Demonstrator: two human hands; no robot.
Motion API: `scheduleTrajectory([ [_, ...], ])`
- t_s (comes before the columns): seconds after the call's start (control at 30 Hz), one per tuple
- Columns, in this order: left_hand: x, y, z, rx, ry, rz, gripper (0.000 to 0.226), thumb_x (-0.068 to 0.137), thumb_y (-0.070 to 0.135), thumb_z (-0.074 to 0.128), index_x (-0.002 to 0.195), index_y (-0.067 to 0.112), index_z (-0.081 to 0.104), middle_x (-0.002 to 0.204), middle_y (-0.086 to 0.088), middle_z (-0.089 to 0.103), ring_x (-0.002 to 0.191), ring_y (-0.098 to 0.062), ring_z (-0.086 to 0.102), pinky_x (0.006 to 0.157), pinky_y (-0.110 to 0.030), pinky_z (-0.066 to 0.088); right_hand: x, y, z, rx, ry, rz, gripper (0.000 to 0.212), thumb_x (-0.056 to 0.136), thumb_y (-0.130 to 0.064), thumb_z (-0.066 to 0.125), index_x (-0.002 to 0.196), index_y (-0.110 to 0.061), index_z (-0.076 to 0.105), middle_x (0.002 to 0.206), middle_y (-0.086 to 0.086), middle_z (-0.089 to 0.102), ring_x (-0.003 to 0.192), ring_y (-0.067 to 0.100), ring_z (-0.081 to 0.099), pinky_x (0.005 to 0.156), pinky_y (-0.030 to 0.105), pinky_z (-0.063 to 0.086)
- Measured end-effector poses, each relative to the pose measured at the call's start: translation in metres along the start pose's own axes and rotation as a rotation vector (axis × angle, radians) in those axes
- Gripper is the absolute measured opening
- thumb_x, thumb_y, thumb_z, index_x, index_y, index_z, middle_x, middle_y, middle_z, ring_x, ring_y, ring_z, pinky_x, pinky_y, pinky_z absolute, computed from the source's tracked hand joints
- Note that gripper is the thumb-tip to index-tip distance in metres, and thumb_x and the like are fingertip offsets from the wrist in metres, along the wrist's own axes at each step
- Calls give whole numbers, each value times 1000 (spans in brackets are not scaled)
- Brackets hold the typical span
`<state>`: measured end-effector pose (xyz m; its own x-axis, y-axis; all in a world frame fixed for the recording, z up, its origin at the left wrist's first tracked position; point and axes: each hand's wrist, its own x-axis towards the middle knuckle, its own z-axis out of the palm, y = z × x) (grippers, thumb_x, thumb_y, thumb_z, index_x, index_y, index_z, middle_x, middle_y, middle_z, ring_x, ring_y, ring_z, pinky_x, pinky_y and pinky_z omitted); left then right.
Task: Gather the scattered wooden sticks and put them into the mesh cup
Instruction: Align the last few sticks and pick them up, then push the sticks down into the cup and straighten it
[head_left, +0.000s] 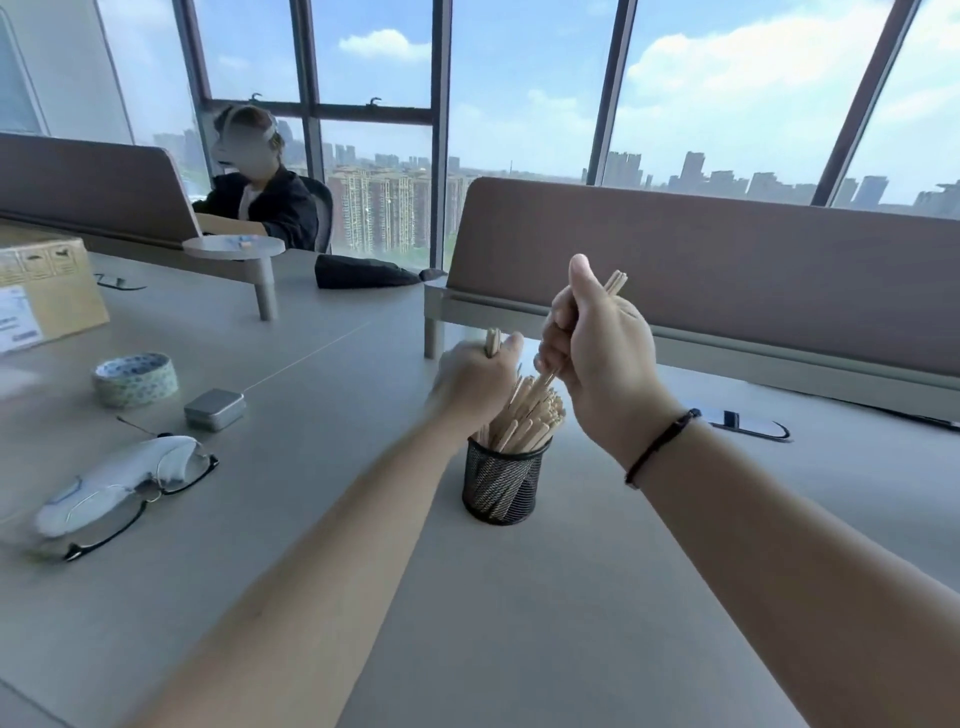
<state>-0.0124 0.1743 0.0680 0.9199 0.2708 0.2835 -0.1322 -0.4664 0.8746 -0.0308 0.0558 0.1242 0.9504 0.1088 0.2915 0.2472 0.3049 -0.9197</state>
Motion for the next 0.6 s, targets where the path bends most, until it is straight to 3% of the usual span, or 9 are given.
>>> scheduleTrajectory([
  [0.07,1,-18,10,37,-36,-49,32,92,55,50,89,24,57,90,4,66,91,-19,62,80,-38,50,9,5,4,-48,-3,-6,53,102,-37,47,53,-17,42,50,3,35,46,18,33,53,33,33],
  [0.13,-3,-25,12,-63,-20,-58,44,89,60,58,122,32,51,126,6,60,116,-15,56,98,-40,47,16,11,4,-86,10,-7,50,102,-35,46,57,-14,45,50,2,39,46,17,37,51,31,36],
  [0.2,-5,-27,10,-193,26,-21,52,89,61,60,132,34,48,130,7,57,116,-9,56,96,-33,46,21,17,3,-111,33,-2,47,103,-33,46,60,-13,46,50,1,42,45,16,39,49,30,39],
  [0.3,-12,-31,9,-372,67,59,33,99,53,50,125,34,59,125,9,66,108,0,61,97,-29,48,25,25,1,-178,74,8,33,101,-27,52,73,-11,51,52,1,48,48,16,47,52,31,48],
  [0.4,-19,-43,15,-454,81,93,32,106,41,40,131,33,60,123,7,68,115,2,61,100,-24,46,27,29,-5,-333,100,-23,10,99,-22,57,96,-13,58,70,4,63,67,17,61,69,34,57],
  [0.47,-22,-48,17,-481,51,76,38,105,45,38,140,39,51,134,8,64,122,2,57,106,-24,43,30,33,-11,-448,87,-54,15,101,-19,53,112,-15,63,89,3,71,81,16,63,77,33,57],
  [0.53,-24,-50,18,-454,24,71,50,102,54,35,148,37,42,148,9,52,132,3,47,114,-25,34,29,39,-15,-651,-12,-73,29,103,-22,47,128,-17,62,110,0,73,89,11,62,79,29,53],
  [0.6,-25,-51,17,-391,-12,94,66,97,63,33,152,28,38,155,11,43,137,4,39,118,-26,28,24,48,-17,-906,-209,-77,31,105,-31,42,121,-22,66,108,0,73,88,9,63,81,30,50],
])
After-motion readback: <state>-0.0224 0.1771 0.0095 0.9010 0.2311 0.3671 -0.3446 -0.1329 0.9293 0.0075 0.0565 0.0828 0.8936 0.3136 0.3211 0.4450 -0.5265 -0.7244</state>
